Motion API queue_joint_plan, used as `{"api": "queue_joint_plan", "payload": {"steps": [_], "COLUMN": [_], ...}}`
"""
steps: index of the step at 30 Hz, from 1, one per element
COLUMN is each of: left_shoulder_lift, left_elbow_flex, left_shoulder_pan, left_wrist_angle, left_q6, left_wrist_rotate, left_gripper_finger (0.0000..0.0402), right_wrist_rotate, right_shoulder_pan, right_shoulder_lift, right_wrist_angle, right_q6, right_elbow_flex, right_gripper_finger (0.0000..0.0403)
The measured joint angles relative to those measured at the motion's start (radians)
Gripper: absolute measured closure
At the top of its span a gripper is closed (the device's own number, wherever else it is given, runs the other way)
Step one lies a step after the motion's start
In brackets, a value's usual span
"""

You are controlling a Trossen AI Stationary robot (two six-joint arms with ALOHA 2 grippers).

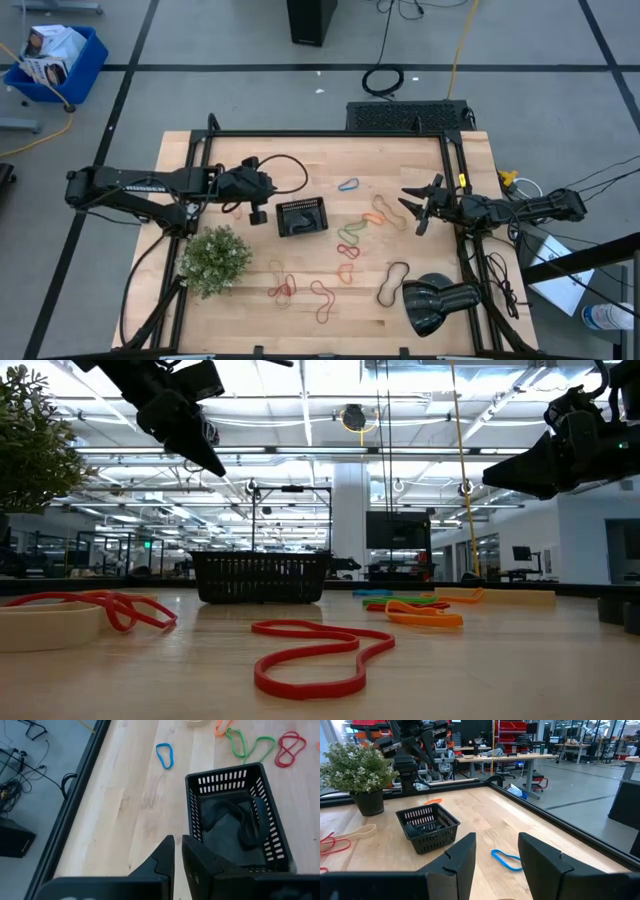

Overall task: Pick and place rubber bands into bin
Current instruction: Put the top left orange rubber band into the black bin

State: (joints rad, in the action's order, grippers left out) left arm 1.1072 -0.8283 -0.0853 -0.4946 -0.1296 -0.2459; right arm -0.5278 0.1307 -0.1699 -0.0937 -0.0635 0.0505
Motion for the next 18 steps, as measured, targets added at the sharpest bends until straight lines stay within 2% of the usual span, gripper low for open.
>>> {"api": "queue_joint_plan", "payload": {"steps": [5, 12, 18], "left_shoulder_lift": [0.000, 0.000, 0.000], "left_elbow_flex": [0.000, 0.000, 0.000], "left_shoulder_pan": [0.000, 0.000, 0.000], "left_wrist_angle": [0.000, -0.013, -0.020], "left_q6": [0.036, 0.040, 0.124], "left_wrist_rotate": [0.000, 0.017, 0.056], "left_gripper_finger": [0.0340, 0.0241, 0.0194], "right_wrist_rotate": [0.000, 0.000, 0.000], "right_shoulder_pan": [0.000, 0.000, 0.000], "right_shoulder_lift": [0.000, 0.000, 0.000], "right_wrist_angle": [0.000, 0.000, 0.000], "right_q6": [0.000, 0.000, 0.000], "right_elbow_flex": [0.000, 0.000, 0.000], "right_gripper_finger": [0.0261, 0.0261, 0.0261]}}
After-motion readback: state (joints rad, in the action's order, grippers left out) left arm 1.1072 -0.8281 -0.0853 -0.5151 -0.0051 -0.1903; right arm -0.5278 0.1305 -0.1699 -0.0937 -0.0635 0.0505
